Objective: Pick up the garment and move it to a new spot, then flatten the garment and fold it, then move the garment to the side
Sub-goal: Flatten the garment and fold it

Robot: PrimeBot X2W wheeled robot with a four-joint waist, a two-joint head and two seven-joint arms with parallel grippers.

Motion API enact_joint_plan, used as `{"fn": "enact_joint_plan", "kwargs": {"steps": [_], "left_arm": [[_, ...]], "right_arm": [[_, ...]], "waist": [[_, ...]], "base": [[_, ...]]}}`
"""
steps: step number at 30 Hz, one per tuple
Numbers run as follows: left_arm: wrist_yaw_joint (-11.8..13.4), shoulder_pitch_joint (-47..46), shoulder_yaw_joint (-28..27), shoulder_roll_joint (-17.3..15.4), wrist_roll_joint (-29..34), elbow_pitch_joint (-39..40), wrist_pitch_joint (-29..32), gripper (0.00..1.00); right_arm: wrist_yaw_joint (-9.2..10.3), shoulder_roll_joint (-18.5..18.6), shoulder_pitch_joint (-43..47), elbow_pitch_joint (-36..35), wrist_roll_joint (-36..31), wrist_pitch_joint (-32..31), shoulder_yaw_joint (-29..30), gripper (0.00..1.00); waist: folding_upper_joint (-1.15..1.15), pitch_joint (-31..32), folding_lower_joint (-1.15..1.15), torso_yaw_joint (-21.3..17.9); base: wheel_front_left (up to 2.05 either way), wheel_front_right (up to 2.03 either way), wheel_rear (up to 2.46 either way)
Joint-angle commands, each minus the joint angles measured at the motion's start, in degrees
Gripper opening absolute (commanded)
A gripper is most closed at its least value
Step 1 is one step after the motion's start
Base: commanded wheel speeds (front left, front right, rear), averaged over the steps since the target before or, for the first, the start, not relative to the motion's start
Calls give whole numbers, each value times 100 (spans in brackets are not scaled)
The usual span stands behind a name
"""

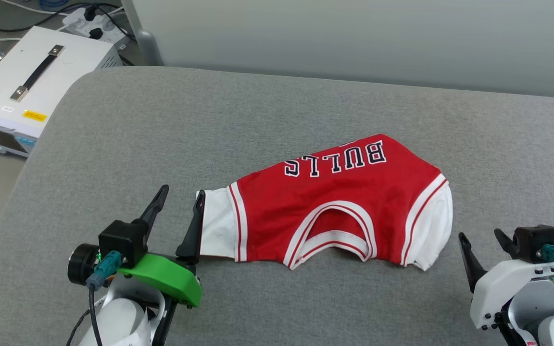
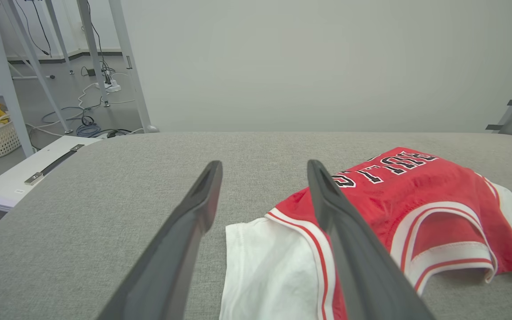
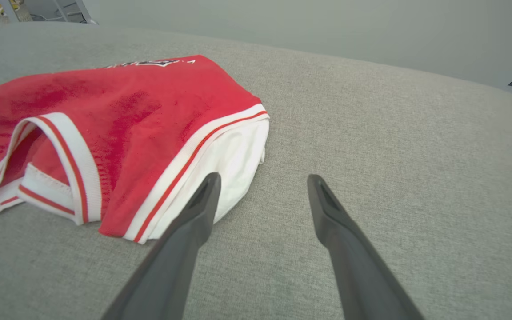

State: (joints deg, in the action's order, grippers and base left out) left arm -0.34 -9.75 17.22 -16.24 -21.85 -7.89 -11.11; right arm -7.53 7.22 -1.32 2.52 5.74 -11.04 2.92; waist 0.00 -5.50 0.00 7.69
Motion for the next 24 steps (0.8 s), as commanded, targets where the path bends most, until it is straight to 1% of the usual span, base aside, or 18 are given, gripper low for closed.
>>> {"fn": "enact_joint_plan", "kwargs": {"steps": [1,4,6,8,13,18,21,23,24], "left_arm": [[-23,28,34,15,73,44,-33,100],[-31,19,98,37,94,67,-47,100],[-33,-2,127,51,99,45,-53,100],[-33,-32,153,80,95,44,-63,100],[-40,-114,201,133,87,5,-98,100],[-45,-164,235,160,71,-66,-123,100],[-48,-174,245,157,52,-120,-124,100],[-48,-183,252,151,43,-160,-119,100],[-48,-187,256,148,38,-185,-115,100]], "right_arm": [[4,59,-95,-59,119,-387,-63,100],[4,221,-233,-70,275,-1408,-205,100],[4,227,-342,-31,403,-1899,-195,100],[4,287,-444,34,404,-2260,-193,100],[4,299,-644,285,325,-2592,-72,100],[4,283,-770,607,207,-2604,-30,100],[4,202,-807,808,290,-2587,-49,100],[4,228,-826,947,303,-2574,-123,100],[4,235,-835,1026,320,-2563,-140,69]], "waist": [[0,3,0,165],[0,-42,0,296],[0,-80,0,374],[0,-141,0,462],[0,-280,0,657],[0,-389,0,765],[0,-419,0,785],[0,-436,0,786],[0,-435,0,782]], "base": [[0,0,0],[0,0,0],[0,0,0],[0,0,0],[0,0,0],[0,0,0],[0,0,0],[0,0,0],[0,0,0]]}}
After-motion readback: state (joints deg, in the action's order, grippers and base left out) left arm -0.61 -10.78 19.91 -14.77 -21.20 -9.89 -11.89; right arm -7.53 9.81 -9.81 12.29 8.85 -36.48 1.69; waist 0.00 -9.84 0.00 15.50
